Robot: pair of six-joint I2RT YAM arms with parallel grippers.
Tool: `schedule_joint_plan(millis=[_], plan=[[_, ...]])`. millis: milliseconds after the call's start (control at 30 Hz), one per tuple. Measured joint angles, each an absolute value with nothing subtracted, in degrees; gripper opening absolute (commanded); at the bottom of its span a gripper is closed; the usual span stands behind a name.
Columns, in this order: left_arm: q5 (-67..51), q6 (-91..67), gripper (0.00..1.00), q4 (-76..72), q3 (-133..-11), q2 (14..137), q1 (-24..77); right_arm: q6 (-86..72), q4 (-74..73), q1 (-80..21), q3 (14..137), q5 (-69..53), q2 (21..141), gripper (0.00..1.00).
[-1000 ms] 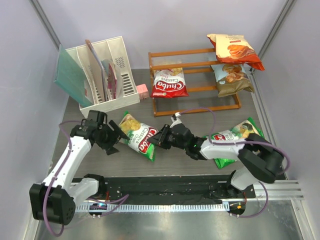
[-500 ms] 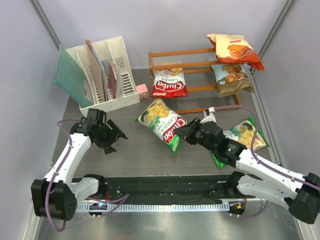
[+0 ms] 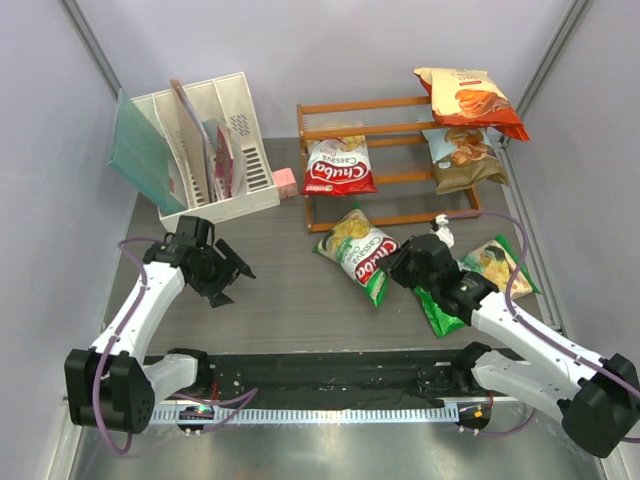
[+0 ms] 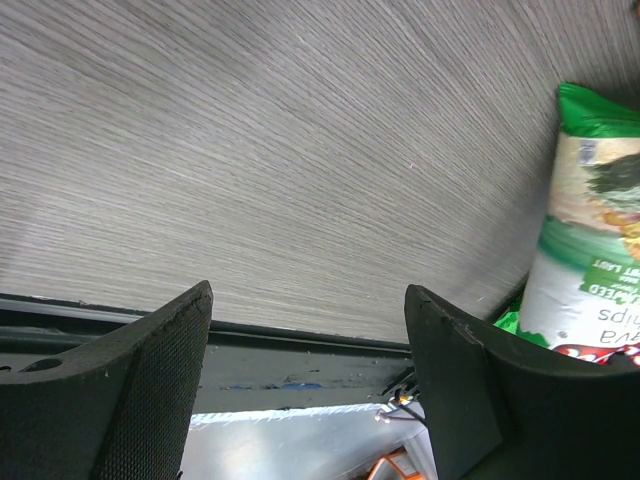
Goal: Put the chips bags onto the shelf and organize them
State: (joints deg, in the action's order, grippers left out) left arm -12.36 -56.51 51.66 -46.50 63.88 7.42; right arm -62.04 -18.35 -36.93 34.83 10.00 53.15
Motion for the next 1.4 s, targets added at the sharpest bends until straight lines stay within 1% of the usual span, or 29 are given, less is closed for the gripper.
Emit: schedule_joint_plan(millis=[200,400,600,767,867,1000,1200,1400], plan=[[-12.36,-56.58,0.77,51.35,-46.5,63.88,7.42,-60.01,-18.65,-32.47,35.77,9.5,52.75,0.01],[-12.4,-56.58,0.76,50.52,-46.5,64.66,7.42,-56.82,-19.29,-31.48,42.63,9.15,54.57,0.01],[-12.38,-56.53,0.76,49.98,-46.83,66.26,7.42,-57.84,-17.52,-28.05,42.19,7.86,54.5,0.01],[-12.4,-56.47,0.76,49.91,-47.11,67.05,7.42,-63.2,-7.05,-26.72,33.93,8.29,55.0,0.01],[-12.38,-56.14,0.76,49.98,-48.23,68.73,7.42,-66.32,-0.75,-26.57,29.78,8.51,57.89,0.01],[-12.32,-55.11,0.76,49.98,-50.19,70.5,7.42,-70.67,10.0,-26.39,27.53,8.4,62.74,0.01],[-11.97,-54.7,0.76,49.98,-51.03,71.44,7.42,-73.67,18.48,-26.39,27.88,7.79,70.15,0.01],[-12.01,-54.72,0.76,49.47,-51.03,72.9,7.42,-75.81,24.71,-26.39,34.09,7.81,82.32,0.01]])
